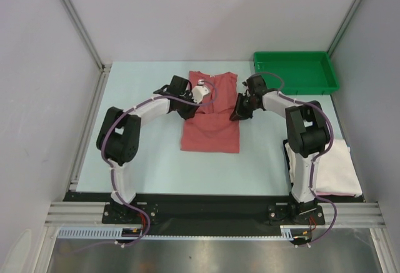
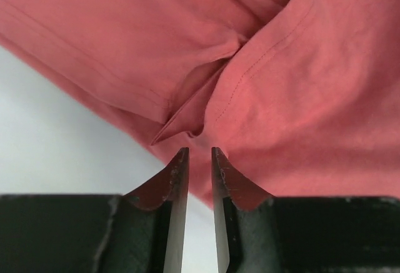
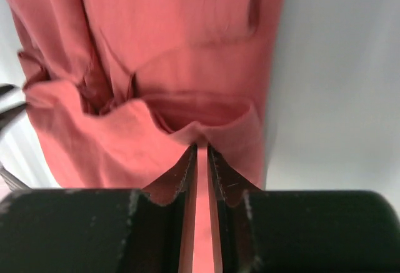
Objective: Fold and stack the t-shirts
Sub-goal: Fold the tshirt
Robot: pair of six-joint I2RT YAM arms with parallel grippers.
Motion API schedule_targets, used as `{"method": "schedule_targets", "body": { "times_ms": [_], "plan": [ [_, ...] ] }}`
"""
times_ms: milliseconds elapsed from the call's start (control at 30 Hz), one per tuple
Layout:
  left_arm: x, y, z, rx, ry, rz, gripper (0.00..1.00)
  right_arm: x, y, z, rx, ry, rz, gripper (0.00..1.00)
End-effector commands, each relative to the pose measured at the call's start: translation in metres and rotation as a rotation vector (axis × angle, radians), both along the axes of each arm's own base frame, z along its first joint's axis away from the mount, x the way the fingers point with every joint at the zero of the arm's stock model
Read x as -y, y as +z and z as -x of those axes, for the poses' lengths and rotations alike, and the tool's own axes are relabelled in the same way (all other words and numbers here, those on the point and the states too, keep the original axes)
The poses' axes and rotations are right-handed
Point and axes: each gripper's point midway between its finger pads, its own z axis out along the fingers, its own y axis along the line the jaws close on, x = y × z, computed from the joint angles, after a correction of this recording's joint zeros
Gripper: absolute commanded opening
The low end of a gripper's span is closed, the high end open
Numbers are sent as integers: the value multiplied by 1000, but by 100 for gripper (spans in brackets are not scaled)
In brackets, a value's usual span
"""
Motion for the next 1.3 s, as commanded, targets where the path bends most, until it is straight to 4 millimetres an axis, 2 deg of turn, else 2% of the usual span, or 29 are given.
{"method": "schedule_targets", "body": {
  "times_ms": [0, 167, 267, 367, 400, 433, 467, 500, 533, 567, 600, 633, 667, 733, 767, 800, 833, 867, 900, 933, 967, 1000, 1067, 1100, 1133, 1167, 1267],
  "plan": [
    [-3, -16, -14, -4, 56, -20, 26, -4, 16, -31, 58, -10, -74, 16],
    [-33, -26, -53, 48, 267, -148, 27, 15, 0, -39, 33, -50, -56, 16],
    [-45, -34, -52, 37, 307, -189, 27, 17, -3, -39, 29, -43, -52, 16],
    [-41, -23, -49, 34, 310, -156, 29, 20, 8, -43, 53, -33, -19, 16],
    [-37, -10, -45, 30, 309, -124, 30, 23, 14, -45, 69, -30, -5, 16],
    [-33, -1, -44, 30, 302, -101, 33, 24, 33, -48, 103, -31, 5, 17],
    [-29, 9, -40, 28, 294, -74, 35, 28, 42, -50, 134, -37, 39, 18],
    [-28, 30, -41, 58, 294, -44, 38, 31, 50, -48, 143, -44, 58, 18],
    [-27, 42, -41, 79, 294, -28, 39, 35, 72, -46, 188, -55, 70, 18],
    [-27, 52, -40, 94, 293, -17, 40, 42, 77, -46, 208, -82, 113, 18],
    [-28, 60, -40, 106, 298, -10, 41, 40, 86, -40, 225, -80, 127, 19],
    [-29, 77, -40, 134, 301, 5, 42, 43, 91, -35, 232, -91, 150, 20],
    [-31, 84, -37, 136, 305, 0, 43, 41, 101, -21, 250, -83, 148, 20],
    [-32, 104, -29, 155, 313, 30, 43, 23, 104, 2, 244, -50, 135, 20],
    [-32, 99, -17, 127, 313, 44, 44, 19, 101, 21, 228, -32, 127, 21],
    [-30, 97, -8, 110, 301, 63, 45, 14, 99, 32, 210, -19, 118, 21],
    [-21, 106, 8, 91, 257, 129, 45, -3, 95, 51, 179, 14, 95, 20],
    [-19, 84, 27, 22, 249, 148, 45, -8, 91, 62, 155, 22, 78, 20],
    [-12, 77, 40, -18, 221, 175, 45, -12, 78, 81, 112, 38, 66, 20],
    [-6, 70, 53, -58, 195, 198, 45, -28, 77, 92, 96, 56, 17, 20],
    [-7, 53, 68, -111, 191, 185, 45, -34, 72, 101, 83, 68, 9, 20],
    [0, 44, 80, -139, 167, 172, 44, -35, 60, 112, 56, 76, 16, 20],
    [2, 24, 99, -198, 145, 139, 44, -40, 46, 128, 6, 86, 9, 19],
    [6, 14, 107, -219, 130, 124, 44, -39, 40, 132, -12, 82, 7, 18],
    [6, 8, 111, -232, 126, 119, 44, -33, 23, 139, -42, 78, 29, 18],
    [1, -5, 113, -247, 152, 100, 44, -28, 16, 142, -57, 71, 49, 18],
    [-12, -24, 110, -226, 171, 29, 44, -9, -8, 151, -98, 57, 136, 18]
  ]
}}
